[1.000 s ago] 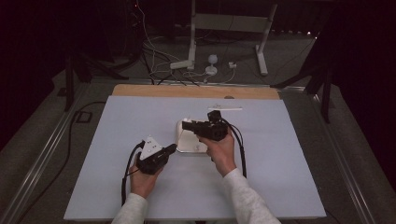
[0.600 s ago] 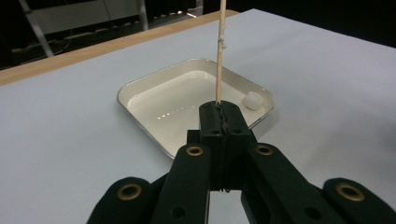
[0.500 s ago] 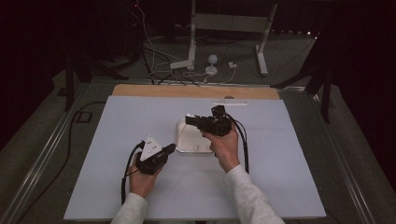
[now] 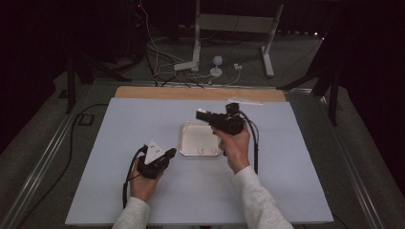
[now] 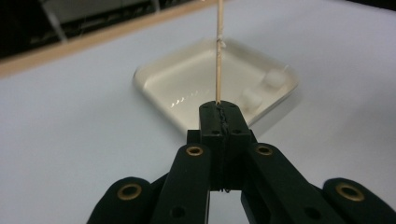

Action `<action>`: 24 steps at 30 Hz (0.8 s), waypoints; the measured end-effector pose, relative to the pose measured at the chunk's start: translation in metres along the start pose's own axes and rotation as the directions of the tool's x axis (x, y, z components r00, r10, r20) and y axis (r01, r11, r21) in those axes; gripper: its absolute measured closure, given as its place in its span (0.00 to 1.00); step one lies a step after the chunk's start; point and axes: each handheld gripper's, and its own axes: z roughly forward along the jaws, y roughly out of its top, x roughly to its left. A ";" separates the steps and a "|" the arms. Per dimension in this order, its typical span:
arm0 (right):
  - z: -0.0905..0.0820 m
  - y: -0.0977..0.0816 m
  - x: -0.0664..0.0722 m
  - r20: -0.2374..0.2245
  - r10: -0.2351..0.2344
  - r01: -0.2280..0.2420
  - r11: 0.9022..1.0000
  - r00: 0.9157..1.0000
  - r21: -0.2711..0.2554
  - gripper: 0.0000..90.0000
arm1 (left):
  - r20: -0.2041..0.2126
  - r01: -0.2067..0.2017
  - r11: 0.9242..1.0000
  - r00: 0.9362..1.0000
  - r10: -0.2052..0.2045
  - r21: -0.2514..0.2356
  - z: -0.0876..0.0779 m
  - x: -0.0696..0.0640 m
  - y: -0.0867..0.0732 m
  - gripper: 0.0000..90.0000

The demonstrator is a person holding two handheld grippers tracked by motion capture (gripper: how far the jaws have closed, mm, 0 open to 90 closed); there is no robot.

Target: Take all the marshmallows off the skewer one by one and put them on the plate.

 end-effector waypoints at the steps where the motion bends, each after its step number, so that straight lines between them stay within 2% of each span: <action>1: -0.006 0.005 0.000 0.017 -0.024 0.024 1.000 1.000 0.001 0.87 | 0.004 0.022 1.000 1.000 -0.022 -0.018 -0.002 0.003 0.001 1.00; 3: -0.015 0.010 -0.001 0.045 -0.059 0.058 0.998 0.997 0.026 0.87 | 0.011 0.045 0.998 0.999 -0.044 -0.038 -0.004 0.004 0.005 1.00; 5: -0.018 0.008 -0.003 0.078 -0.093 0.089 0.995 0.993 0.051 0.87 | 0.006 0.046 0.998 0.999 -0.045 -0.035 -0.004 0.002 0.007 1.00; 8: -0.015 -0.003 -0.012 0.109 -0.091 0.083 0.994 0.990 0.077 0.86 | 0.015 0.062 0.997 0.998 -0.061 -0.041 -0.004 -0.001 0.009 1.00; 10: -0.011 -0.012 -0.018 0.136 -0.109 0.094 0.989 0.985 0.110 0.86 | 0.018 0.072 0.996 0.997 -0.071 -0.046 -0.005 -0.003 0.012 1.00; 14: -0.004 -0.030 -0.029 0.174 -0.116 0.086 0.982 0.978 0.171 0.85 | 0.025 0.093 0.995 0.995 -0.092 -0.045 -0.004 -0.004 0.016 1.00; 22: 0.012 -0.054 -0.046 0.215 -0.102 0.045 0.967 0.971 0.252 0.84 | 0.037 0.119 0.992 0.992 -0.117 -0.053 -0.005 -0.006 0.025 1.00; 24: 0.016 -0.058 -0.046 0.226 -0.117 0.054 0.962 0.967 0.269 0.84 | 0.041 0.128 0.990 0.991 -0.125 -0.056 -0.005 -0.006 0.027 1.00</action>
